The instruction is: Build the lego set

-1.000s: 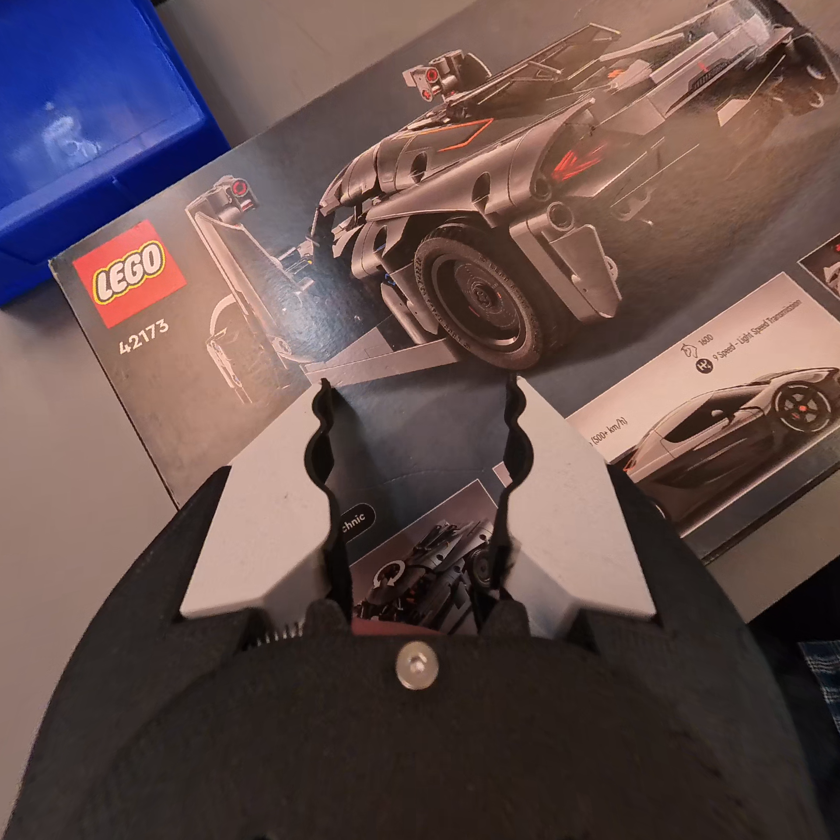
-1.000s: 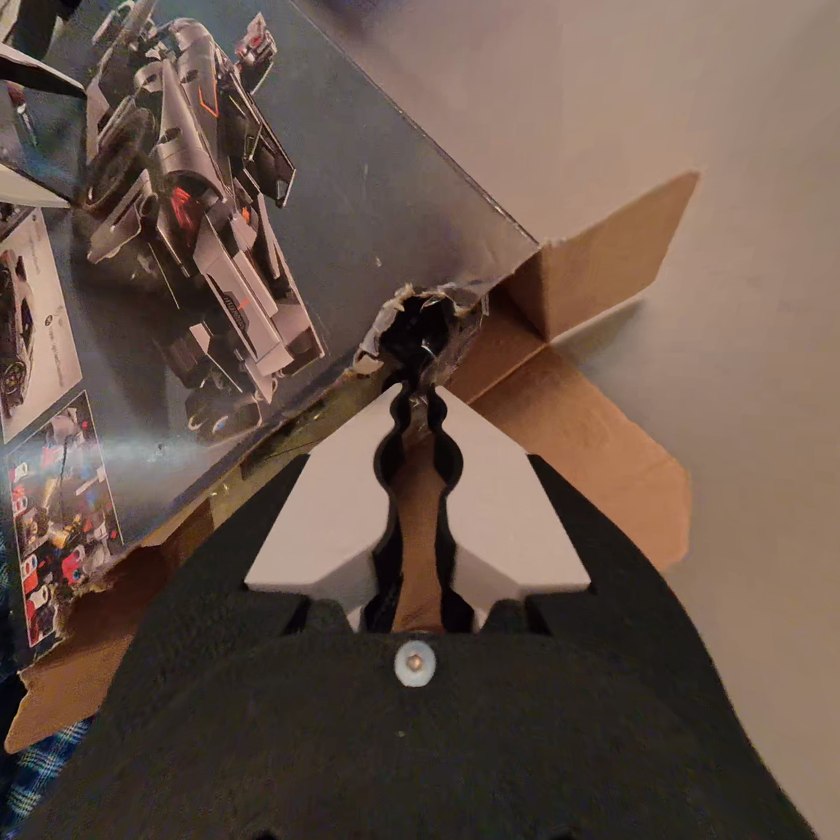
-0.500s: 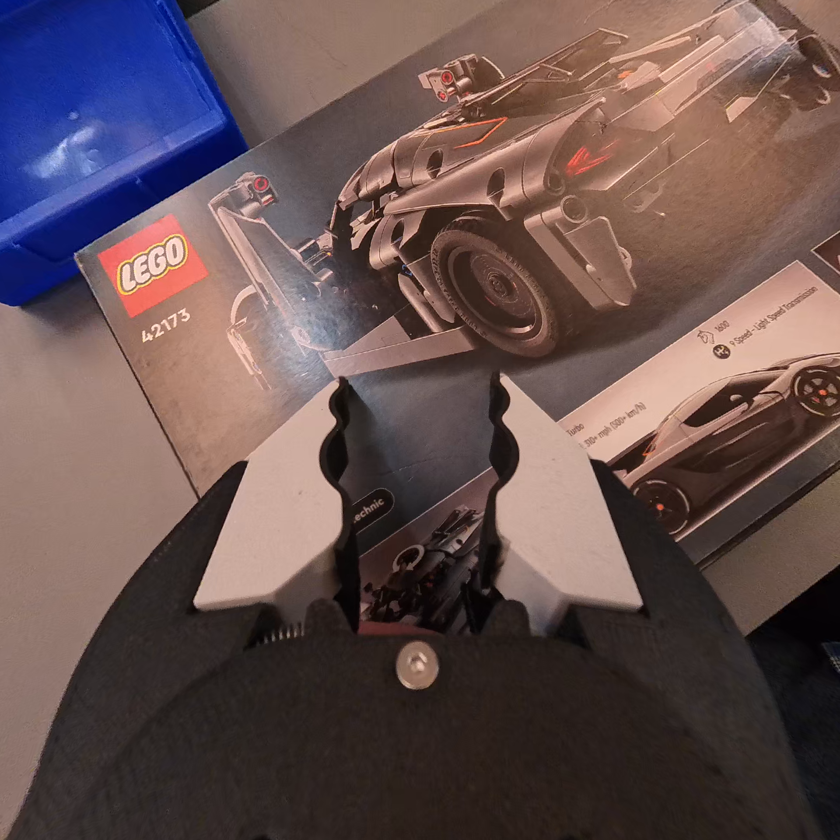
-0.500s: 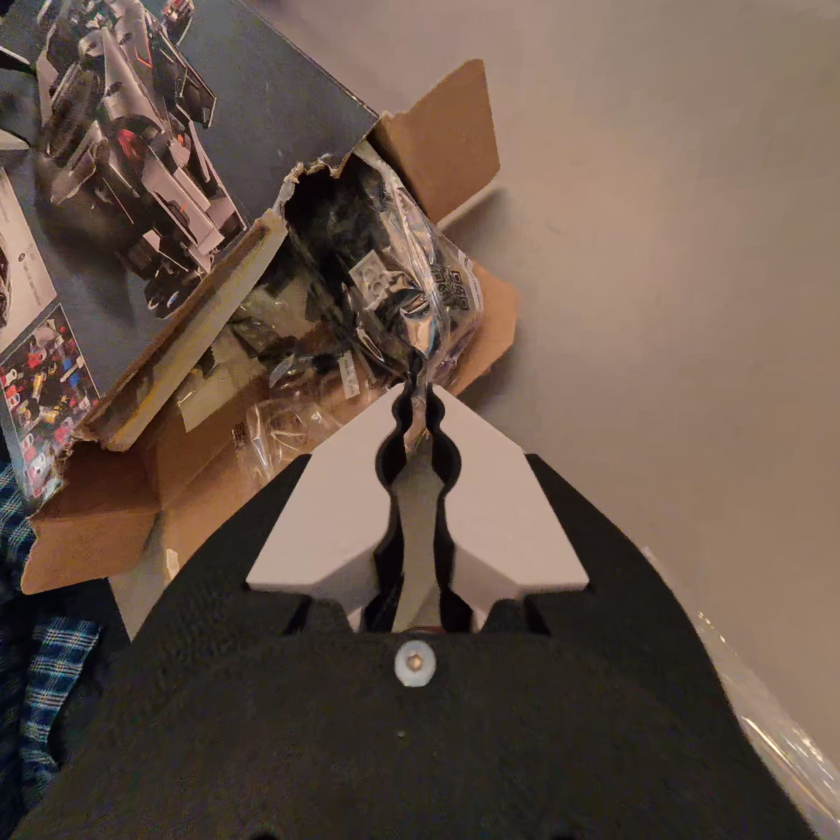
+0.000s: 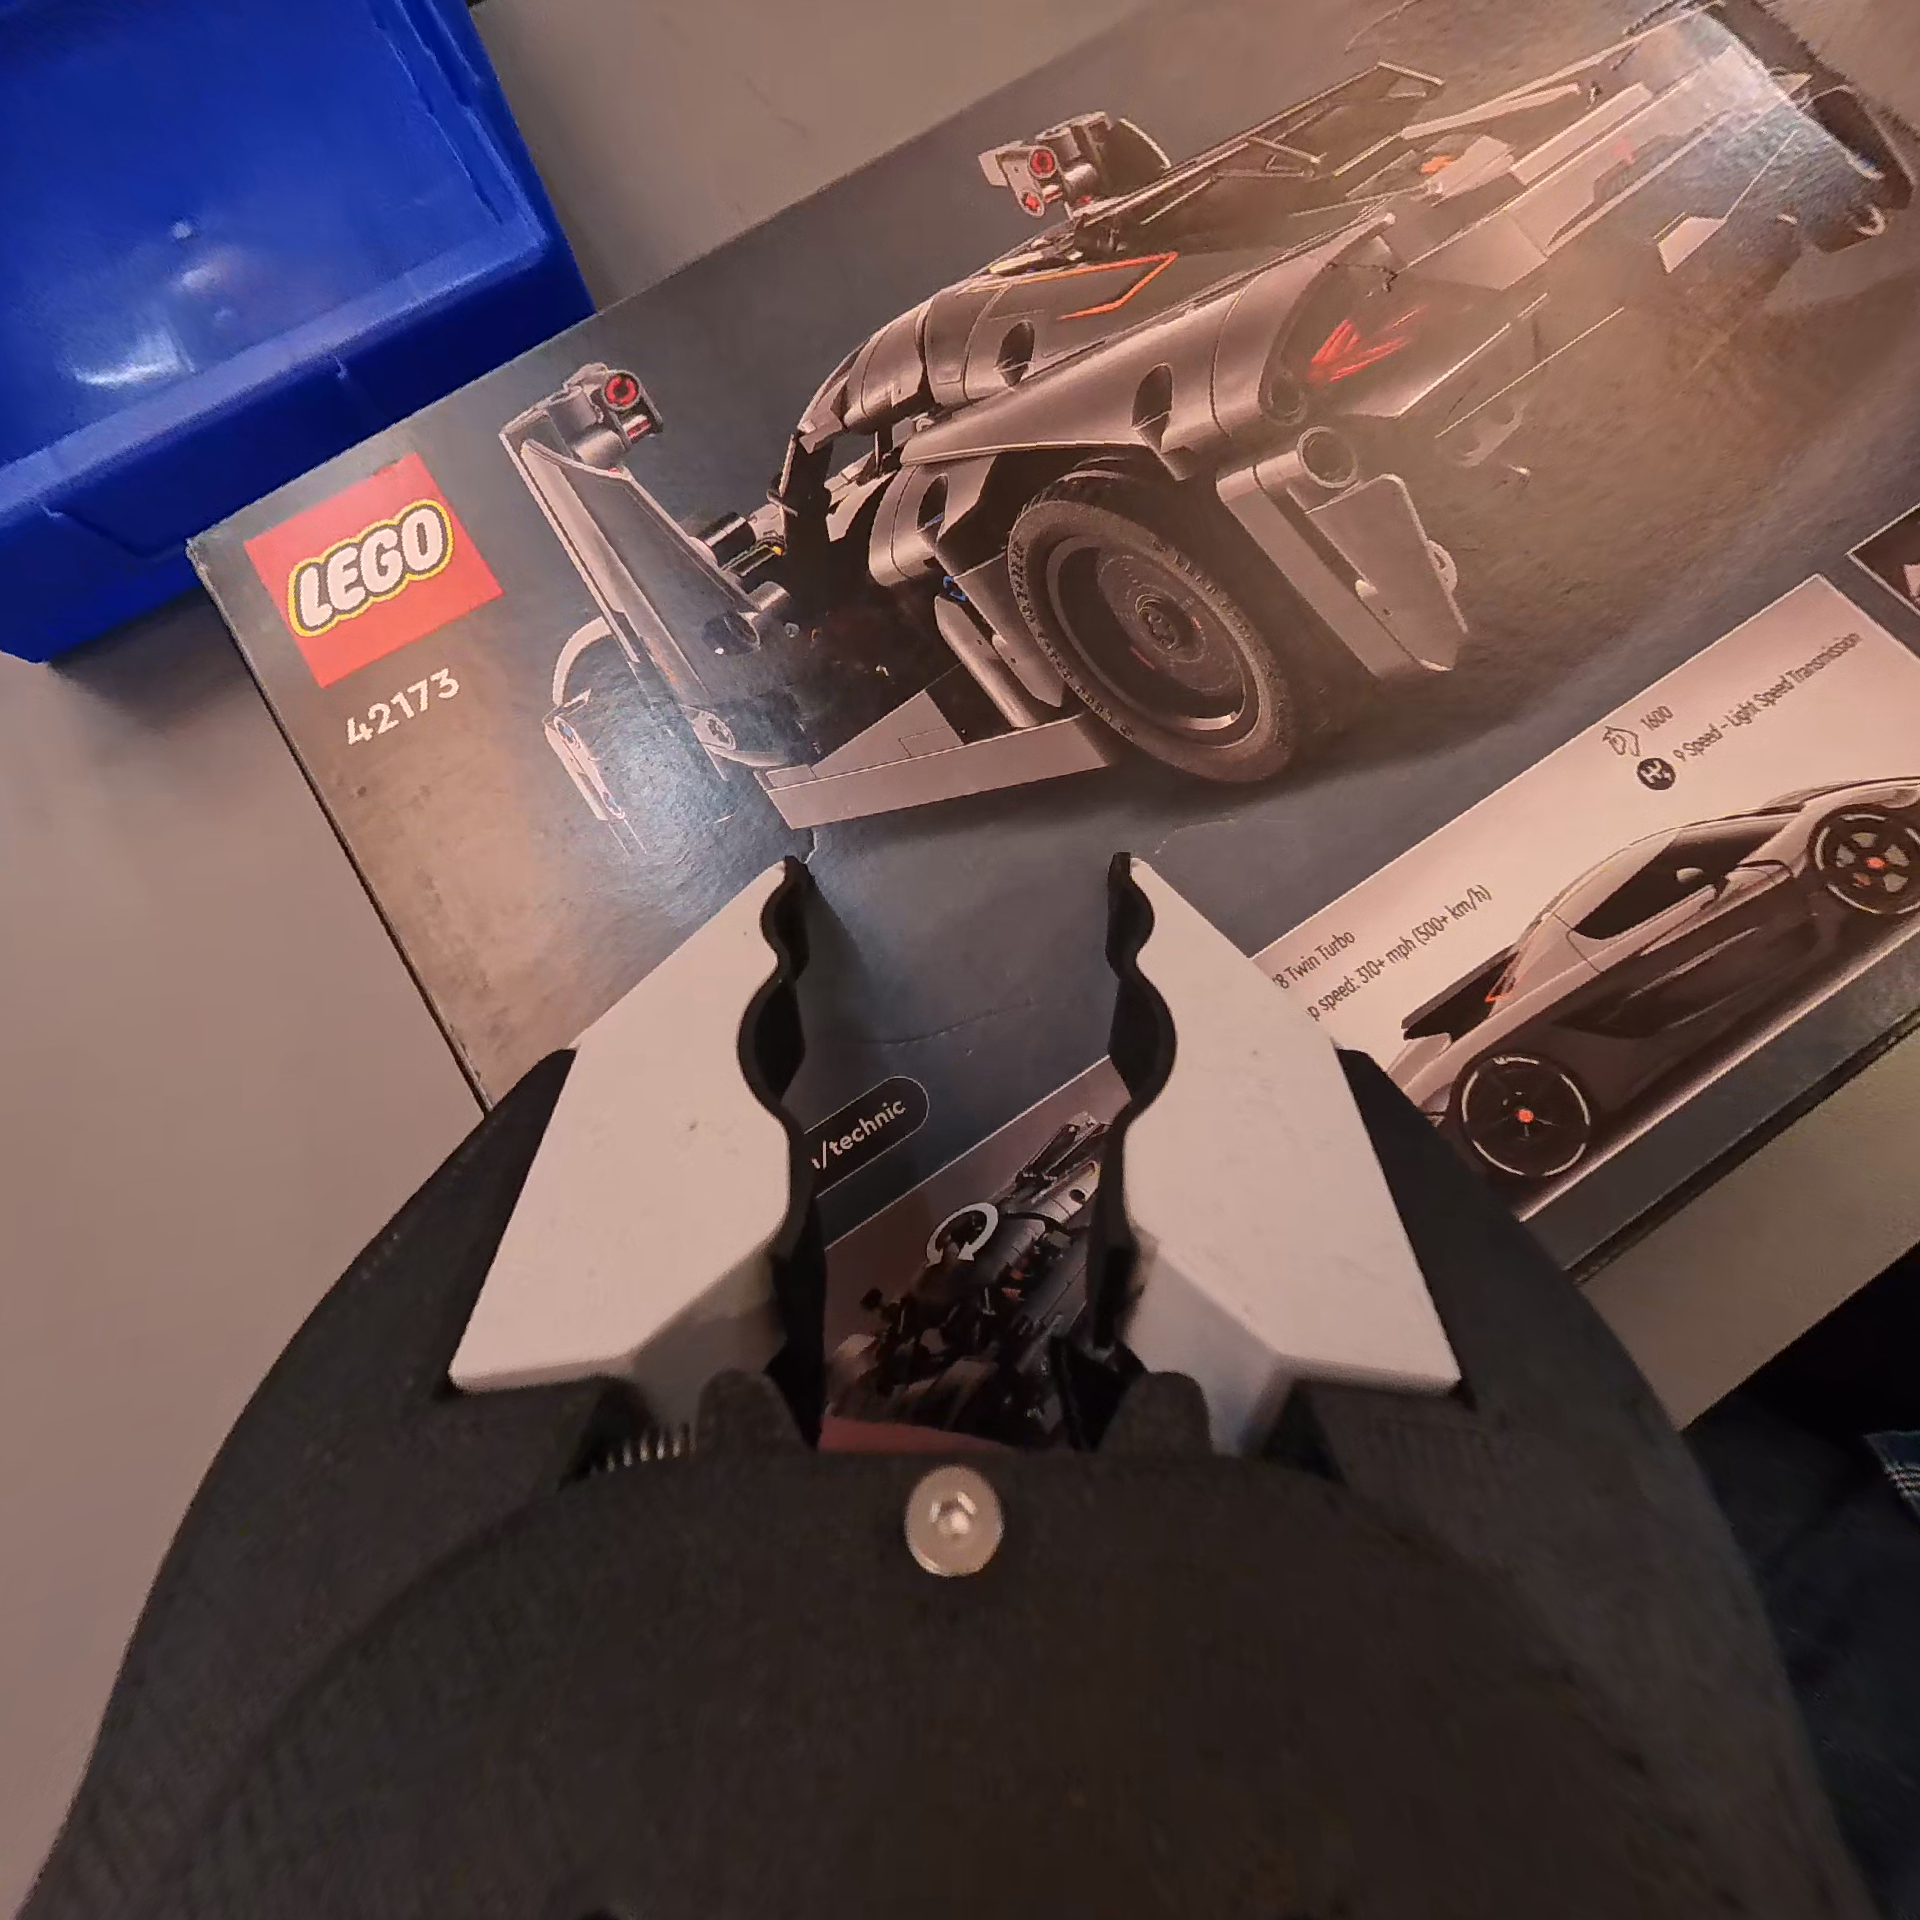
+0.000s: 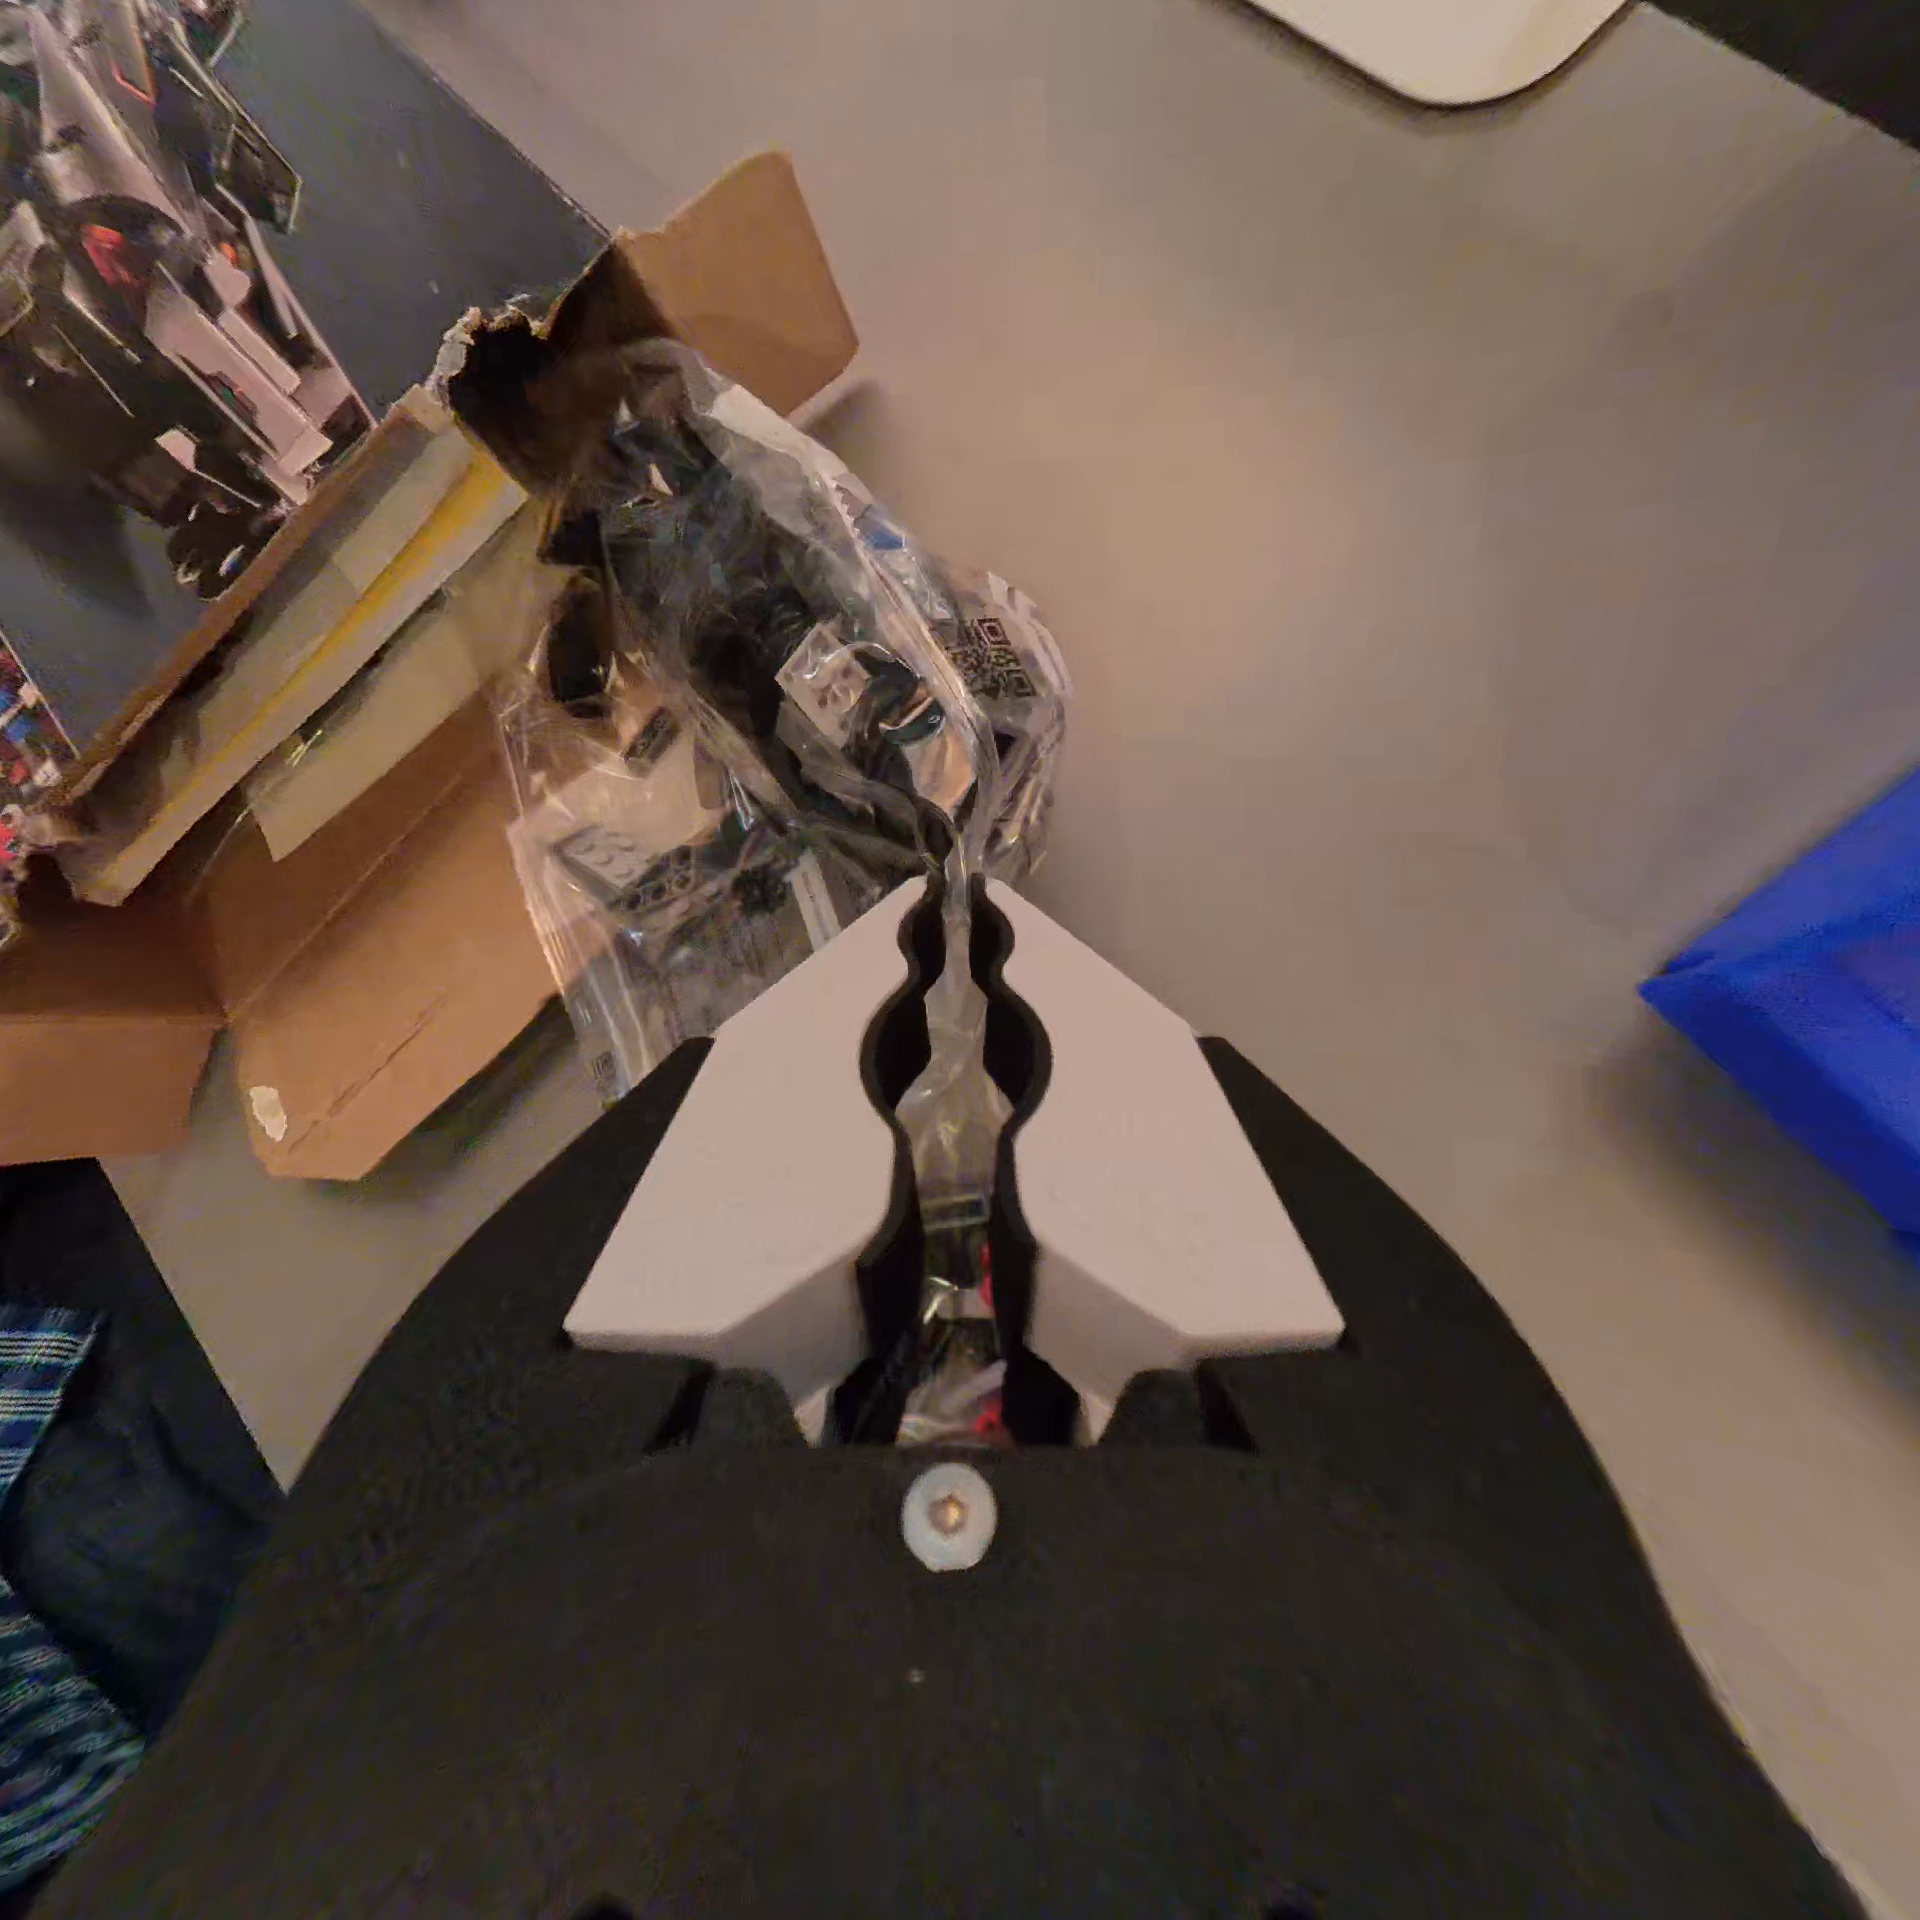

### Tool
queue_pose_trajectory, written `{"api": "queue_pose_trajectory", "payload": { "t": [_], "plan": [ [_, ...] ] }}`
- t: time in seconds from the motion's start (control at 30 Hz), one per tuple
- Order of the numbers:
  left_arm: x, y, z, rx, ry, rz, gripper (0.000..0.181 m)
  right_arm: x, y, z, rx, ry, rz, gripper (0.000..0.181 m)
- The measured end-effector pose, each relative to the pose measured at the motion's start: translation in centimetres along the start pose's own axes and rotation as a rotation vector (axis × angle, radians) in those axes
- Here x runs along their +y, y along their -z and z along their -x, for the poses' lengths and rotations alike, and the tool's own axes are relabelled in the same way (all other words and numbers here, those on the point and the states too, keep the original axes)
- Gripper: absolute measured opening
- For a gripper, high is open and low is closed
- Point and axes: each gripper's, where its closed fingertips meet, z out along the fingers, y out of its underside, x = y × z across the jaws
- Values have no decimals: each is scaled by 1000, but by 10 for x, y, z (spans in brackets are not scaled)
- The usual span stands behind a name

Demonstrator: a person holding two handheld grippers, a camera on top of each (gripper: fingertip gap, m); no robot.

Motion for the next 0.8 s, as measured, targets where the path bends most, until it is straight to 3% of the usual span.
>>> {"api": "queue_pose_trajectory", "payload": {
  "t": [0.03, 0.2, 0.5, 0.7, 0.8],
  "plan": [
    [-1, 0, 0, 2, 3, -4, 57, -2, 5, -3, 12, 2, -4, 0],
    [-1, 0, 0, 3, 1, -2, 57, -16, 23, -21, 86, 24, -21, 0],
    [-2, 0, -1, 4, -1, -1, 56, -79, 67, -46, 273, 108, -100, 0],
    [-2, 0, -1, 1, -3, 0, 56, -139, 99, -54, 498, 336, -170, 0],
    [-2, 0, -1, 2, -2, 0, 56, -149, 103, -39, 630, 526, -176, 0]
  ]
}}
